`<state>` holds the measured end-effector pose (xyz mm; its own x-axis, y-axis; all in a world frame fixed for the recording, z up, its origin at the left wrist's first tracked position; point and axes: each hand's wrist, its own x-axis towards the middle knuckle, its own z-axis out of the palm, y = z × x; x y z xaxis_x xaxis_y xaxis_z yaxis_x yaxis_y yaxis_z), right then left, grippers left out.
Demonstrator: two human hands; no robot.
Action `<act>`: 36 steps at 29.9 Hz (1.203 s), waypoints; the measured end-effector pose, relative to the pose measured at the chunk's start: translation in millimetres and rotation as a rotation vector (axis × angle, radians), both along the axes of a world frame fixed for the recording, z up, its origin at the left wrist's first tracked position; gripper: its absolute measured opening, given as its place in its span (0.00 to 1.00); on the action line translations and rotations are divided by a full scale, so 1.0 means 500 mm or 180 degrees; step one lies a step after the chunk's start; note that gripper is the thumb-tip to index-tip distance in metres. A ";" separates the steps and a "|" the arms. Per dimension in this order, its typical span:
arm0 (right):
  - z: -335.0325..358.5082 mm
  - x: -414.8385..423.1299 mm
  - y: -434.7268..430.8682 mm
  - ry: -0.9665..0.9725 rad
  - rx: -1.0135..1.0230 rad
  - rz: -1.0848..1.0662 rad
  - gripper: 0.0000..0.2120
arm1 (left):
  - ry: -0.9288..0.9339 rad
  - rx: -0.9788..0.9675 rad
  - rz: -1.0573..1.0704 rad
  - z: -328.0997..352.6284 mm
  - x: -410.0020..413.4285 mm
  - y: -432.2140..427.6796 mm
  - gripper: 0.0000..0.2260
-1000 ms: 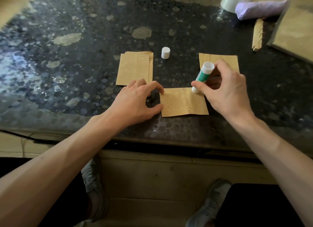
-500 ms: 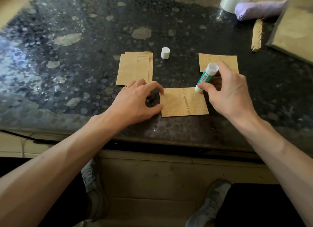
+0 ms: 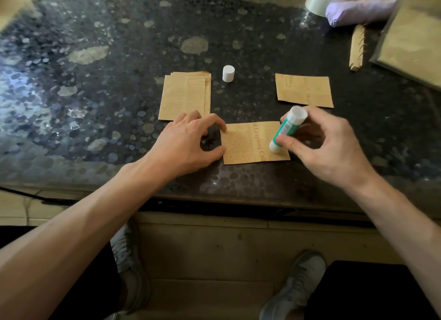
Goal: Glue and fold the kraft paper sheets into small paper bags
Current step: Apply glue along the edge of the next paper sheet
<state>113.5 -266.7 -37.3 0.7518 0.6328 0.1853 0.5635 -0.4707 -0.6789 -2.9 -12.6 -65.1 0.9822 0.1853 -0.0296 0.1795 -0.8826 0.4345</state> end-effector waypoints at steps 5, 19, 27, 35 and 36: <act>0.000 -0.003 -0.020 0.0102 -0.0293 0.0273 0.14 | -0.0024 0.0023 -0.0020 -0.002 -0.001 0.000 0.20; -0.009 -0.010 -0.019 -0.0516 -0.0251 -0.0040 0.16 | 0.0018 -0.0011 -0.0020 0.001 0.002 0.000 0.21; 0.025 0.035 -0.027 0.1302 0.1628 -0.1585 0.13 | -0.0046 -0.0029 -0.0017 -0.001 0.000 -0.001 0.21; 0.046 0.017 0.008 0.2427 0.1532 -0.1128 0.19 | -0.0105 -0.0286 0.0033 0.003 0.011 0.006 0.16; 0.048 0.016 0.018 0.2455 0.1436 -0.1005 0.19 | -0.0093 -0.0303 0.0030 0.006 0.013 0.008 0.15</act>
<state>121.7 -257.7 -13.5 0.8932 0.3693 -0.2567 -0.2252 -0.1269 -0.9660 3.6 -8.7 -62.1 0.9812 0.1921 -0.0189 0.1736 -0.8355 0.5214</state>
